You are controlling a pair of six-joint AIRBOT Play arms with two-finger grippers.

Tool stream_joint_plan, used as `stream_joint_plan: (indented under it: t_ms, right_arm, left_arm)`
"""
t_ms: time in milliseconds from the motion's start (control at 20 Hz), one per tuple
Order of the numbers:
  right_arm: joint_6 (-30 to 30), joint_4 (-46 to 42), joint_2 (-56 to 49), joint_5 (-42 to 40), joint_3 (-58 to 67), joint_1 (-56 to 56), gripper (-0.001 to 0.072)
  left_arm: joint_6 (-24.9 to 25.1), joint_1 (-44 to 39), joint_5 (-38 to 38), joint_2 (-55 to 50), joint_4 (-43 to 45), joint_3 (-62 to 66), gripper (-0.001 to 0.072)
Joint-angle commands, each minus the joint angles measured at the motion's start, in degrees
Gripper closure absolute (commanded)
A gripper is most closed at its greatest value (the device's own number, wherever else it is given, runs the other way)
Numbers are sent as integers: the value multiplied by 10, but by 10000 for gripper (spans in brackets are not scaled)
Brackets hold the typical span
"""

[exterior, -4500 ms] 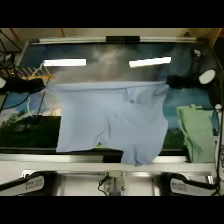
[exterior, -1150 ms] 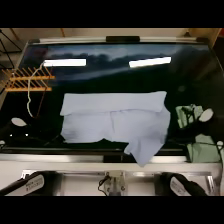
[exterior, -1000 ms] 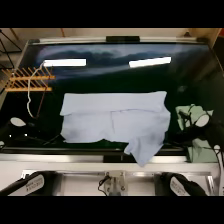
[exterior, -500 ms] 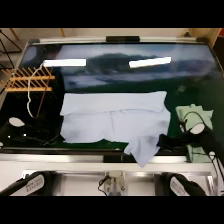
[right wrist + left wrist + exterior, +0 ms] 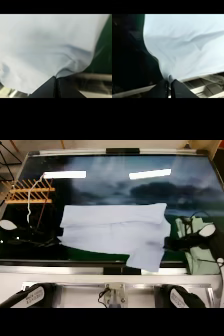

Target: Fold the shirts.

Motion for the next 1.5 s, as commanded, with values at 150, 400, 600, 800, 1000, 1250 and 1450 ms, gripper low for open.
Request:
stream_joint_plan:
  t_ms: [150, 400, 600, 800, 1000, 1250, 1450]
  right_arm:
    - [13, 109, -110, -62, 189, 2, 642]
    - [51, 90, -309, -154, 373, 82, 642]
    - [82, 76, -401, -159, 438, 81, 642]
    - [82, 45, -399, -157, 439, 61, 642]
    - [87, 16, -395, -120, 439, 50, 641]
    - [40, 7, -386, -69, 439, 51, 85]
    - [10, -58, -379, -13, 439, 40, 30]
  left_arm:
    - [-37, -1, -4, -75, 0, 154, 671]
    - [-95, -1, -2, -211, -21, 281, 670]
    - [-102, -15, 5, -301, -41, 371, 670]
    - [-94, -43, 13, -363, -41, 424, 668]
    - [-93, -58, 39, -371, -40, 431, 668]
    - [-96, -56, 3, -370, -40, 440, 99]
    - [-95, -45, -55, -344, -40, 471, 102]
